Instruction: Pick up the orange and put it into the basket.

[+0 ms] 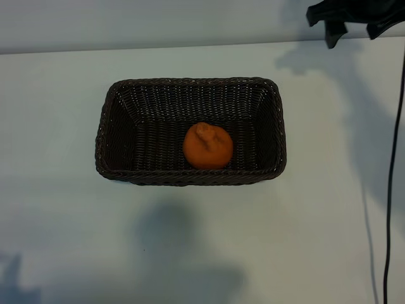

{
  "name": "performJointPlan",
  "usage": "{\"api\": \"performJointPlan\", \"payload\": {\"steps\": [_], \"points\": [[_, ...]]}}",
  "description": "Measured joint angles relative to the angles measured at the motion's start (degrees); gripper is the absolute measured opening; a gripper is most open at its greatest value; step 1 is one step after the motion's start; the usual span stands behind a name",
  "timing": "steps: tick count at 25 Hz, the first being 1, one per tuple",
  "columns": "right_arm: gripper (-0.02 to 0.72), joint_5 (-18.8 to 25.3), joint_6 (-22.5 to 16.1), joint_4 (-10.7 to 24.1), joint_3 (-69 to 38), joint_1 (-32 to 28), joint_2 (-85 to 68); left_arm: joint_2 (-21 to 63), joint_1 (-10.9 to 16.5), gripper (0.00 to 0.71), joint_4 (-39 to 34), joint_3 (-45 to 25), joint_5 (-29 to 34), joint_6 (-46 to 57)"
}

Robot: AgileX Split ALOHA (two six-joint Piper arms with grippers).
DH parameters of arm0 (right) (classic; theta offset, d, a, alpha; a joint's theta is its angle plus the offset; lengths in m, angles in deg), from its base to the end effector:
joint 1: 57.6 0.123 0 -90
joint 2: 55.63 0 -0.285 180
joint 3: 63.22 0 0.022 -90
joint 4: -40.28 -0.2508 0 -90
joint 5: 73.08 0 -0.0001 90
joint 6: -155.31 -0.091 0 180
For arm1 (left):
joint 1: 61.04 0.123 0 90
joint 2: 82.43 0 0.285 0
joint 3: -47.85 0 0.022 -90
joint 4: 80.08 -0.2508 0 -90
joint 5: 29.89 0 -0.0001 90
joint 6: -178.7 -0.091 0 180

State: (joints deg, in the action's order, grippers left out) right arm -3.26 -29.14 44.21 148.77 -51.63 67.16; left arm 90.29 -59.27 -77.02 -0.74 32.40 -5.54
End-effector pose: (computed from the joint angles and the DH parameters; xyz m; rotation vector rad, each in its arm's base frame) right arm 0.4338 0.0395 0.2954 -0.0548 2.7977 -0.0520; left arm -0.0072 -0.0045 0.2751 0.0480 2.0605 0.0007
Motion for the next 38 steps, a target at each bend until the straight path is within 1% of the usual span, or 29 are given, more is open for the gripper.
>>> {"api": "performJointPlan", "payload": {"steps": [9,23,27,30,34,38], "points": [[0.618,0.2,0.7,-0.1,0.0,-4.8,-7.5,0.0,0.0,0.579,0.0,0.0,0.0,0.0],[0.601,0.5,0.9,0.0,-0.5,-5.2,-30.3,0.0,0.0,0.579,0.0,0.0,0.0,0.0],[0.601,0.5,0.9,1.8,-6.1,-5.2,-38.8,0.0,0.0,0.579,0.0,0.0,0.0,0.0],[0.601,0.5,0.9,4.1,-11.7,-5.2,-46.5,0.0,0.0,0.579,0.0,0.0,0.0,0.0],[0.601,0.3,0.5,4.0,-19.5,-5.2,-58.2,0.0,0.0,0.579,0.0,0.0,0.0,0.0],[0.599,-3.1,0.2,4.1,-26.3,-5.2,-71.4,0.0,0.0,0.579,0.0,0.0,0.0,0.0]]}}
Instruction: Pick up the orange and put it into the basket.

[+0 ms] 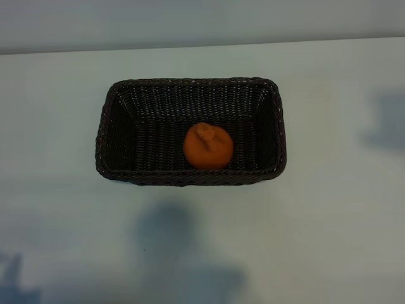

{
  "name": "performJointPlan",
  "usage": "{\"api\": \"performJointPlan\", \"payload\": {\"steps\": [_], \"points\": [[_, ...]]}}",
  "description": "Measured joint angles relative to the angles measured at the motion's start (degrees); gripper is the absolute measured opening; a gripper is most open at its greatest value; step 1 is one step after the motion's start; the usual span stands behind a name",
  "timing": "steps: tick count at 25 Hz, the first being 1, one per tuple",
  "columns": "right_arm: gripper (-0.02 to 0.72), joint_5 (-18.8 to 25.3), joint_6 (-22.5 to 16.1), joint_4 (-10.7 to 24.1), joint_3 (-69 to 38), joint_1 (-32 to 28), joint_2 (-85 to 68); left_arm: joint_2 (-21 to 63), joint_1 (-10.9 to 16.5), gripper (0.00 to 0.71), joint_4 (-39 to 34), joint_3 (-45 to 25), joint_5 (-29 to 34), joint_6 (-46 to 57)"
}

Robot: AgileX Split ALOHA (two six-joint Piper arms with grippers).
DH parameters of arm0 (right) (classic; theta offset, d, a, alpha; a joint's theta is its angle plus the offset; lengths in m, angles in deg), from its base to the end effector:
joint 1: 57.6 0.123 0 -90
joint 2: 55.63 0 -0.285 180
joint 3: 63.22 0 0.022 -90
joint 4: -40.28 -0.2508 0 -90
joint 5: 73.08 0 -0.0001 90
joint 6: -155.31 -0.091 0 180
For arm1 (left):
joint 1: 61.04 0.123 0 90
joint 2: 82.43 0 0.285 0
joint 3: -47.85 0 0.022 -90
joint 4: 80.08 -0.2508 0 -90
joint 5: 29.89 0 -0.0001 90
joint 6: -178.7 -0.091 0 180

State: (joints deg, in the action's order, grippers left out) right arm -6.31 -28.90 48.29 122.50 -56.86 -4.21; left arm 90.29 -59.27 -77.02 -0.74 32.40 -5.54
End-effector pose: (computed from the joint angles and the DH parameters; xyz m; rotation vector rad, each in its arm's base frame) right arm 0.0700 -0.0108 0.5024 0.0894 1.9555 -0.1054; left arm -0.0072 -0.0045 0.2751 0.0480 2.0605 0.0007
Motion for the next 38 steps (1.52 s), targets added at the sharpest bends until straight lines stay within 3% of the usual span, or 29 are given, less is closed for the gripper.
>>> {"api": "performJointPlan", "payload": {"steps": [4,13,25,38], "points": [[0.599,-2.7,-0.5,0.0,-7.7,0.0,-10.3,0.0,0.0,0.579,0.0,0.0,0.0,0.0],[0.599,-3.3,-0.7,-0.1,-24.8,-0.2,-25.7,0.0,0.0,0.579,0.0,0.0,0.0,0.0],[0.597,-4.3,0.3,-0.1,-35.5,-2.1,-42.4,0.0,0.0,0.579,0.0,0.0,0.0,0.0],[0.596,1.6,3.2,-4.1,-46.8,-2.1,-44.2,0.0,0.0,0.579,0.0,0.0,0.0,0.0]]}}
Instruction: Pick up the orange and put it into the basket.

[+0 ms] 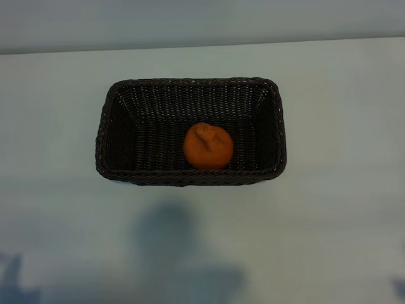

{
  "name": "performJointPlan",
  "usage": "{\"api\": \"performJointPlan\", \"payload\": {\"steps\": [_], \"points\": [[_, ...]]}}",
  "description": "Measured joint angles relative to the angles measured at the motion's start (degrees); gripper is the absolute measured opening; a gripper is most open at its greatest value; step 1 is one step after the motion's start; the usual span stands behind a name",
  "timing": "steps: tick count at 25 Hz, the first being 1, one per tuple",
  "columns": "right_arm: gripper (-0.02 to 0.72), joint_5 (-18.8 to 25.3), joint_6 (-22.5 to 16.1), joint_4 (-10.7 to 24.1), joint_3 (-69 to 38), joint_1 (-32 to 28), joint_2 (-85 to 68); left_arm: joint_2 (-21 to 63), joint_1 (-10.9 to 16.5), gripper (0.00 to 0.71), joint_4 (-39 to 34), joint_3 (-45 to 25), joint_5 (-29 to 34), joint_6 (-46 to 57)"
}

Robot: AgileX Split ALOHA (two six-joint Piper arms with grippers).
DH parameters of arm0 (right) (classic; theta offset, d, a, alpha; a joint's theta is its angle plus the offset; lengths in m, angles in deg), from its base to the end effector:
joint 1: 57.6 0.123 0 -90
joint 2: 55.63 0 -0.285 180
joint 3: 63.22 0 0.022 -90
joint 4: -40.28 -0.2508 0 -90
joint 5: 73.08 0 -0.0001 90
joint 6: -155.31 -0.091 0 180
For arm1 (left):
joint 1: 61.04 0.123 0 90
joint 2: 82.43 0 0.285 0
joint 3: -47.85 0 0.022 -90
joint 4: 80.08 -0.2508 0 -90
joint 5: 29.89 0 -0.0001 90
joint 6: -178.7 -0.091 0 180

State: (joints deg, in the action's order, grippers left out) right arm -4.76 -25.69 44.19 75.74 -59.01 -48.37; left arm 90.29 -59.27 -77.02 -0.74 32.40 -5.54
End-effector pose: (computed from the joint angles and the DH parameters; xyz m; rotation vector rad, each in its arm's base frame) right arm -0.0290 -0.0051 0.3016 0.0570 2.0338 -0.0849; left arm -0.0072 -0.0045 0.2751 0.0480 2.0605 0.0007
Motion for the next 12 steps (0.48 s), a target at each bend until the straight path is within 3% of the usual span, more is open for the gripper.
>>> {"api": "performJointPlan", "payload": {"steps": [6,12], "points": [[0.596,1.5,0.1,-3.4,-5.2,0.0,0.0,0.0,0.0,0.579,0.0,0.0,0.0,0.0],[0.596,-1.9,1.0,-4.5,-6.1,0.0,0.0,0.0,0.0,0.579,0.0,0.0,0.0,0.0]]}}
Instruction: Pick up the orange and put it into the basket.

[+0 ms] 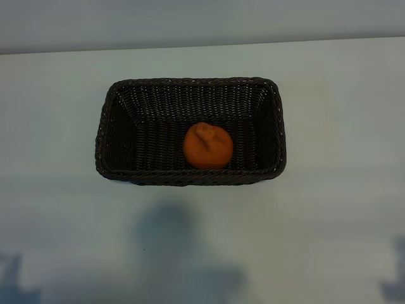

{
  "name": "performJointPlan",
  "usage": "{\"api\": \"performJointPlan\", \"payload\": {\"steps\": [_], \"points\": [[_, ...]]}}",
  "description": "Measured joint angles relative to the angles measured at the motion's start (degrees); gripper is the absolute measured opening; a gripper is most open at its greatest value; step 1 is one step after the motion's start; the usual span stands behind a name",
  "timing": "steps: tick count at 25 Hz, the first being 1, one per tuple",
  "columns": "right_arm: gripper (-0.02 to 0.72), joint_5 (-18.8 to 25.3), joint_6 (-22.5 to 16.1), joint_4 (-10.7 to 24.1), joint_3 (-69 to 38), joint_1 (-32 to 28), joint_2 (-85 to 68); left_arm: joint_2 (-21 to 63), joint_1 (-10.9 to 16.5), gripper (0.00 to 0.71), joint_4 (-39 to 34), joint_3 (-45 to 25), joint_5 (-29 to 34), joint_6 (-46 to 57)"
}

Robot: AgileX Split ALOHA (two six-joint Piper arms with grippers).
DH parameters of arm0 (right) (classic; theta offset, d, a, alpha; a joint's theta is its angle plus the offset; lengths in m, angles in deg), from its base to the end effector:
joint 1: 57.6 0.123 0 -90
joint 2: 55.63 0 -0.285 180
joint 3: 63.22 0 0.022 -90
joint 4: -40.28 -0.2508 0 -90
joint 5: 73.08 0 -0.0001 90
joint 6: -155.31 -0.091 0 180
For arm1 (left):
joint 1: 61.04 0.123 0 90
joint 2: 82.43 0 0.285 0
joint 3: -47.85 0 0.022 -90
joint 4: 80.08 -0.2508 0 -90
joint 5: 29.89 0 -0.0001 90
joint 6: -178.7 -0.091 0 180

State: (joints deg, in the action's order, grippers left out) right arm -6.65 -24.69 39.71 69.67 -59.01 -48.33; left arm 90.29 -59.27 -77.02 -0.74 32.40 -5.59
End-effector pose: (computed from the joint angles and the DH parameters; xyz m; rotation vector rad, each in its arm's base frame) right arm -0.0134 0.0012 0.2763 0.0247 2.1089 -0.0027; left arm -0.0072 -0.0045 0.2751 0.0489 2.0605 0.0013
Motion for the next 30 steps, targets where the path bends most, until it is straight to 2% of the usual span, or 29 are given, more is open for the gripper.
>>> {"api": "performJointPlan", "payload": {"steps": [4,8,11,23,27,30], "points": [[0.596,-0.6,0.7,-0.2,0.0,0.0,0.0,0.0,0.0,0.579,0.0,0.0,0.0,0.0],[0.596,-3.8,0.7,-0.4,-1.9,0.0,0.0,0.0,0.0,0.579,0.0,0.0,0.0,0.0],[0.591,-4.7,0.5,-0.7,-2.1,0.0,0.0,0.0,0.0,0.579,0.0,0.0,0.0,0.0],[0.517,-5.0,-0.4,-0.7,-2.1,-0.1,0.0,0.0,0.0,0.579,0.0,0.0,0.0,0.0],[0.482,-5.0,-0.4,-0.8,-2.1,-1.8,0.0,0.0,0.0,0.579,0.0,0.0,0.0,0.0],[0.454,-5.0,-0.4,-0.9,-2.1,-5.5,0.0,0.0,0.0,0.579,0.0,0.0,0.0,0.0]]}}
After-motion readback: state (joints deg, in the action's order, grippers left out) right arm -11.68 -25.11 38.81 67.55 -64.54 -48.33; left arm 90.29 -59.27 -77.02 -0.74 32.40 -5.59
